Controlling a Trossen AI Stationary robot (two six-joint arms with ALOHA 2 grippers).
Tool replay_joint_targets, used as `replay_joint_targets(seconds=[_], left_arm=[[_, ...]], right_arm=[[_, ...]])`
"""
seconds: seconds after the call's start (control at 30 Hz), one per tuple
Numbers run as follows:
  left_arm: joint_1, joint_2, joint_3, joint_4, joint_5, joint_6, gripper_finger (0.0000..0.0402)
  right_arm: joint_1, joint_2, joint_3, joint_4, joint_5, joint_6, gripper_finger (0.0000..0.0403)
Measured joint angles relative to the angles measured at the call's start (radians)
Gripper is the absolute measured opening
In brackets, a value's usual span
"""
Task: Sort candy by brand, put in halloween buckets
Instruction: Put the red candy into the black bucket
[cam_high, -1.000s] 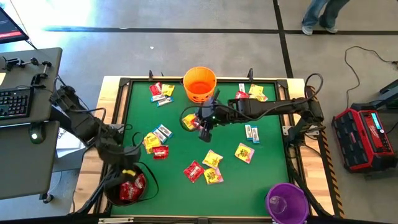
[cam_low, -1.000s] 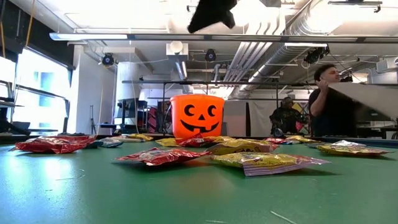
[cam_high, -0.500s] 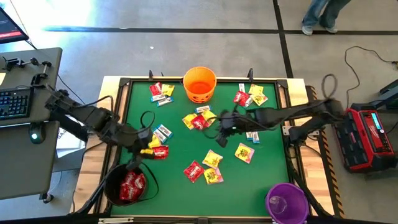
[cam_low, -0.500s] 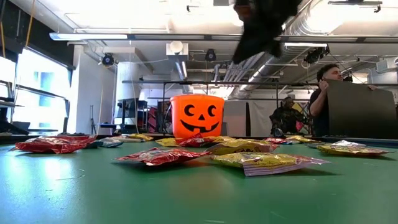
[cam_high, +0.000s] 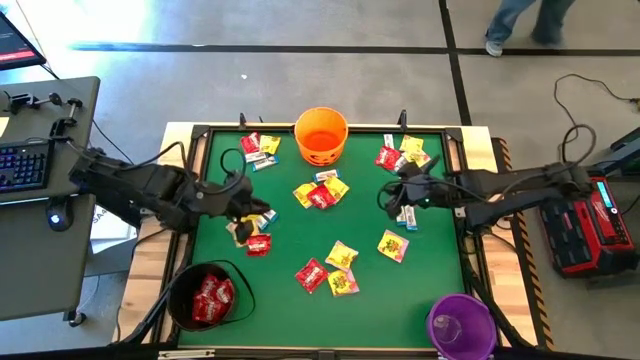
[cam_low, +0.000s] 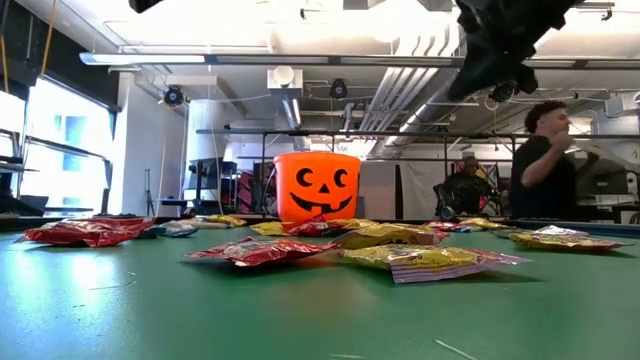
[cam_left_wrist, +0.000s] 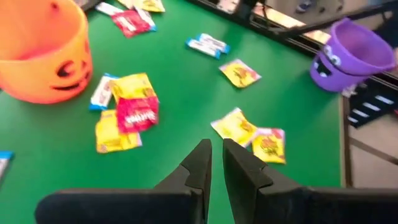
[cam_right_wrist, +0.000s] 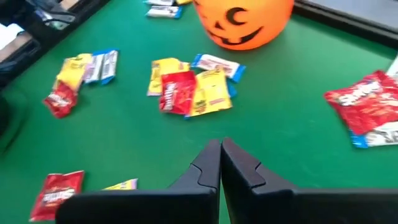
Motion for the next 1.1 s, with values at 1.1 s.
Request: replay_joint_targets(seconds=[1.1], left_arm=[[0.151,0.147,-0.082,0.152,0.1,0.124,0.003]], right_arm=[[-0.327,-0.008,-0.067,-0.02,0.012,0.027,0.0129]])
